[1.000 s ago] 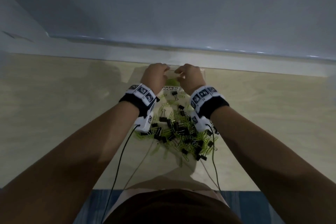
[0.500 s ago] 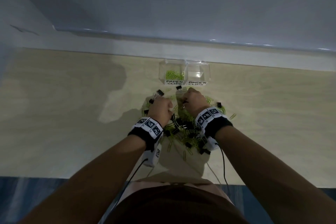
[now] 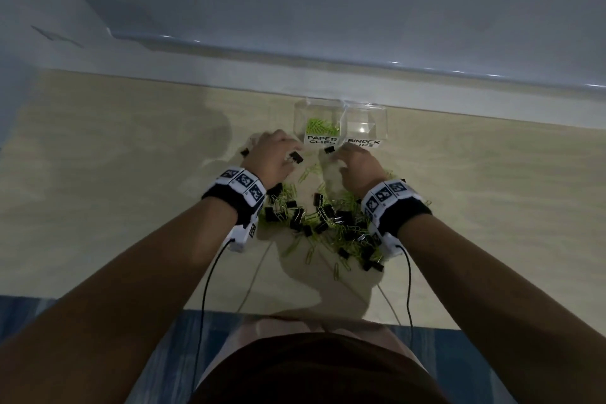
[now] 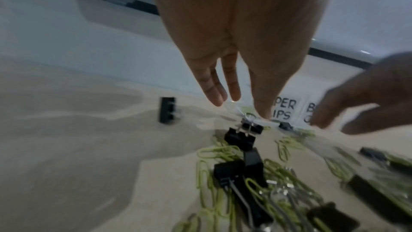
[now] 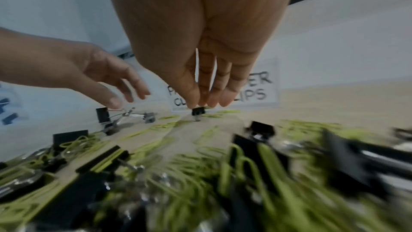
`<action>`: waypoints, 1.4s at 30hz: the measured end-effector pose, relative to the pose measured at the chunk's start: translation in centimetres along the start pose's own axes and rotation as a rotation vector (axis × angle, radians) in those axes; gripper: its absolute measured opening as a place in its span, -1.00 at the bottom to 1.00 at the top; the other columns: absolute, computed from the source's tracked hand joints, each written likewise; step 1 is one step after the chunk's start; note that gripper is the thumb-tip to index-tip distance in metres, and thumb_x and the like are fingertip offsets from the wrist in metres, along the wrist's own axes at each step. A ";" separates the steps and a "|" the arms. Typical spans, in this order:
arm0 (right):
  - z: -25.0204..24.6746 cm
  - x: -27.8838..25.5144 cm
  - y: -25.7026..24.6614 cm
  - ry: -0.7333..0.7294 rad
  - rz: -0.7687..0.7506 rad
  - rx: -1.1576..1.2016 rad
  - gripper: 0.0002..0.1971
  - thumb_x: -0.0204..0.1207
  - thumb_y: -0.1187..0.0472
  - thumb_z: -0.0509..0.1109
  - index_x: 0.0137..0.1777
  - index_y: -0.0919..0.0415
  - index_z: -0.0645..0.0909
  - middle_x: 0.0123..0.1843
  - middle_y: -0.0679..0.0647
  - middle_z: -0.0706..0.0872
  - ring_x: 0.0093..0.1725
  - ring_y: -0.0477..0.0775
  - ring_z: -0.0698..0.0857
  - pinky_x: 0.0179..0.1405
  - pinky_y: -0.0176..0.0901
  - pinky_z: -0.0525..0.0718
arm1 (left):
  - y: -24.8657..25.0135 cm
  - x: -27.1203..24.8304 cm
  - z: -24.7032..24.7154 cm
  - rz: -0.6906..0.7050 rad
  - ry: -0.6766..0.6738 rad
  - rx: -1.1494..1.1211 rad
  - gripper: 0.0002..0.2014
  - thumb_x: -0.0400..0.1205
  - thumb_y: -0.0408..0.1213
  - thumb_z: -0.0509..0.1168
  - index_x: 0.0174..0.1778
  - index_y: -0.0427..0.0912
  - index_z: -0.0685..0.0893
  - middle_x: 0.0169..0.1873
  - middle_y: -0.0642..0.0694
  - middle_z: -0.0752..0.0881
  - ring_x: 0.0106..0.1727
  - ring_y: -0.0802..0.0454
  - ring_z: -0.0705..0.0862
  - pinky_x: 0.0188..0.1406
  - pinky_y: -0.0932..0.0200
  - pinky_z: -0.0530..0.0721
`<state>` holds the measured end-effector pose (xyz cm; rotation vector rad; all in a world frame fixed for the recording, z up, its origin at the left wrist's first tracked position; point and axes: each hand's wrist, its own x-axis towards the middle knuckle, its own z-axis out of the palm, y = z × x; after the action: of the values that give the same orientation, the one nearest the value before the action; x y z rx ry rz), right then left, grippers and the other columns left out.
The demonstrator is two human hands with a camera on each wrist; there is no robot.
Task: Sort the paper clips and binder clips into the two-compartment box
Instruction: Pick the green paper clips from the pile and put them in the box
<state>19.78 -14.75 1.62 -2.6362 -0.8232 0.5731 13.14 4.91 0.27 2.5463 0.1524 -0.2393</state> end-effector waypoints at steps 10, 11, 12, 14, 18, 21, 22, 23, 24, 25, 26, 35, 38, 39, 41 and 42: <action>1.1 0.3 -1.6 -0.270 -0.257 -0.221 -0.46 0.52 0.37 0.28 0.52 0.16 0.36 0.63 0.05 0.21 0.54 0.16 0.28 0.49 0.04 0.42 | -2.3 0.4 -0.6 -0.015 0.011 0.058 -0.72 0.56 -0.47 0.25 0.15 -0.18 0.69 0.12 -0.20 0.59 0.17 -0.18 0.51 0.13 0.09 0.43; 1.3 -0.2 -0.9 -0.273 -0.284 -0.232 -0.38 0.47 0.40 0.34 0.54 0.15 0.32 0.62 0.04 0.22 0.54 0.14 0.28 0.49 -0.01 0.41 | -2.4 -0.2 -0.8 0.018 0.015 0.065 -0.73 0.56 -0.46 0.27 0.15 -0.20 0.69 0.15 -0.19 0.58 0.21 -0.18 0.48 0.18 0.08 0.41; 1.5 -0.6 -0.2 -0.277 -0.298 -0.244 -0.30 0.41 0.41 0.41 0.56 0.14 0.30 0.60 0.03 0.25 0.53 0.12 0.30 0.47 -0.05 0.44 | -2.4 -0.9 -0.9 0.062 -0.013 0.065 -0.73 0.56 -0.44 0.28 0.17 -0.21 0.68 0.18 -0.18 0.58 0.24 -0.16 0.46 0.22 0.08 0.40; 1.7 -1.1 0.9 -0.293 -0.284 -0.252 -0.25 0.35 0.37 0.47 0.55 0.10 0.31 0.54 -0.04 0.29 0.47 0.08 0.36 0.37 -0.05 0.56 | -2.0 -2.3 -0.6 0.139 -0.143 0.078 -0.69 0.57 -0.33 0.33 0.24 -0.18 0.64 0.22 -0.12 0.57 0.27 -0.08 0.46 0.26 0.09 0.42; 1.4 -1.2 0.7 -0.271 -0.245 -0.142 -0.32 0.44 0.33 0.36 0.57 0.06 0.27 0.50 -0.04 0.34 0.42 0.06 0.38 0.40 -0.07 0.50 | -1.6 -3.6 0.4 0.140 -0.363 0.214 -0.37 0.46 -0.15 0.47 0.44 -0.16 0.45 0.35 -0.09 0.46 0.37 -0.06 0.40 0.36 0.08 0.41; 1.5 -0.8 -0.3 -0.277 -0.233 -0.144 -0.30 0.43 0.25 0.44 0.57 0.06 0.28 0.43 -0.03 0.36 0.33 0.04 0.40 0.40 -0.11 0.46 | -1.3 -3.3 0.4 0.026 -0.355 0.171 -0.38 0.42 -0.21 0.51 0.38 -0.17 0.46 0.24 -0.08 0.52 0.24 -0.03 0.51 0.20 0.11 0.49; 1.6 -0.7 -0.6 -0.283 -0.231 -0.157 -0.32 0.43 0.26 0.45 0.55 0.09 0.31 0.40 -0.01 0.37 0.31 0.05 0.40 0.38 -0.13 0.46 | -1.2 -3.2 0.4 -0.028 -0.356 0.121 -0.43 0.42 -0.25 0.52 0.34 -0.16 0.48 0.14 -0.05 0.56 0.15 -0.01 0.55 0.11 0.11 0.52; 1.7 -0.6 -0.8 -0.283 -0.229 -0.164 -0.37 0.44 0.27 0.44 0.52 0.14 0.36 0.37 0.03 0.39 0.29 0.06 0.41 0.35 -0.14 0.46 | -1.2 -3.2 0.4 -0.075 -0.359 0.074 -0.48 0.42 -0.28 0.51 0.28 -0.17 0.51 0.03 -0.03 0.57 0.05 0.01 0.57 0.04 0.12 0.54; 1.9 -0.5 -0.9 -0.274 -0.219 -0.158 -0.44 0.46 0.29 0.42 0.47 0.19 0.41 0.35 0.06 0.42 0.27 0.08 0.44 0.30 -0.15 0.48 | -1.5 -3.2 0.4 -0.104 -0.359 0.041 -0.54 0.43 -0.31 0.50 0.22 -0.18 0.54 -0.06 -0.02 0.60 -0.04 0.02 0.59 -0.02 0.11 0.56; 1.9 -0.5 -1.0 -0.252 -0.210 -0.136 -0.55 0.49 0.31 0.38 0.40 0.23 0.48 0.31 0.09 0.46 0.25 0.11 0.48 0.23 -0.17 0.49 | -1.8 -3.3 0.4 -0.115 -0.355 0.025 -0.61 0.44 -0.35 0.47 0.17 -0.20 0.57 -0.13 -0.03 0.63 -0.10 0.01 0.61 -0.05 0.10 0.58; 2.0 -0.6 -0.9 -0.239 -0.196 -0.108 -0.65 0.51 0.33 0.34 0.31 0.27 0.54 0.27 0.12 0.50 0.22 0.14 0.52 0.16 -0.19 0.49 | -2.1 -3.5 0.3 -0.112 -0.343 0.016 -0.69 0.47 -0.38 0.43 0.13 -0.21 0.60 -0.18 -0.04 0.65 -0.14 0.00 0.63 -0.07 0.11 0.59; 3.8 -1.5 0.4 -0.203 -0.052 -0.114 -0.71 0.54 0.36 0.28 0.25 0.36 0.51 0.29 0.27 0.52 0.26 0.28 0.54 0.21 -0.02 0.54 | -1.4 -4.9 0.8 -0.090 -0.260 0.122 -0.86 0.53 -0.30 0.38 -0.03 -0.22 0.64 -0.02 -0.15 0.60 -0.01 -0.08 0.60 0.04 0.07 0.59; 4.0 -1.9 0.6 -0.168 -0.036 -0.087 -0.76 0.53 0.38 0.27 0.19 0.36 0.53 0.21 0.26 0.56 0.20 0.26 0.56 0.15 -0.04 0.53 | -0.4 -5.0 1.2 -0.115 -0.285 0.185 -0.80 0.54 -0.30 0.39 0.03 -0.24 0.61 -0.01 -0.17 0.63 0.00 -0.11 0.61 -0.02 0.08 0.56; 3.9 -2.0 0.6 -0.156 -0.015 -0.044 -0.80 0.52 0.37 0.28 0.13 0.34 0.55 0.16 0.24 0.59 0.14 0.23 0.58 0.10 -0.07 0.53 | -0.1 -4.9 1.2 -0.126 -0.286 0.198 -0.82 0.54 -0.33 0.38 0.03 -0.26 0.62 -0.01 -0.18 0.65 0.01 -0.13 0.64 -0.02 0.06 0.58; 3.3 -2.1 0.8 -0.120 0.066 0.082 -0.91 0.52 0.32 0.33 0.00 0.27 0.59 0.03 0.17 0.66 0.01 0.15 0.63 -0.04 -0.16 0.55 | 0.3 -4.5 1.1 -0.141 -0.300 0.196 -0.86 0.54 -0.38 0.36 -0.01 -0.31 0.68 -0.04 -0.21 0.70 0.00 -0.16 0.68 0.02 0.02 0.66; 3.1 -2.1 1.0 -0.104 0.116 0.160 -0.95 0.51 0.30 0.37 -0.06 0.23 0.60 -0.04 0.13 0.69 -0.05 0.11 0.65 -0.08 -0.19 0.57 | 0.4 -4.3 1.1 -0.144 -0.310 0.185 -0.88 0.54 -0.40 0.35 -0.04 -0.32 0.71 -0.06 -0.23 0.73 -0.02 -0.17 0.70 0.02 0.01 0.68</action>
<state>17.24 -16.19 -0.86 -2.5369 -0.6282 0.7789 8.89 3.73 0.46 2.6427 0.2017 -0.7287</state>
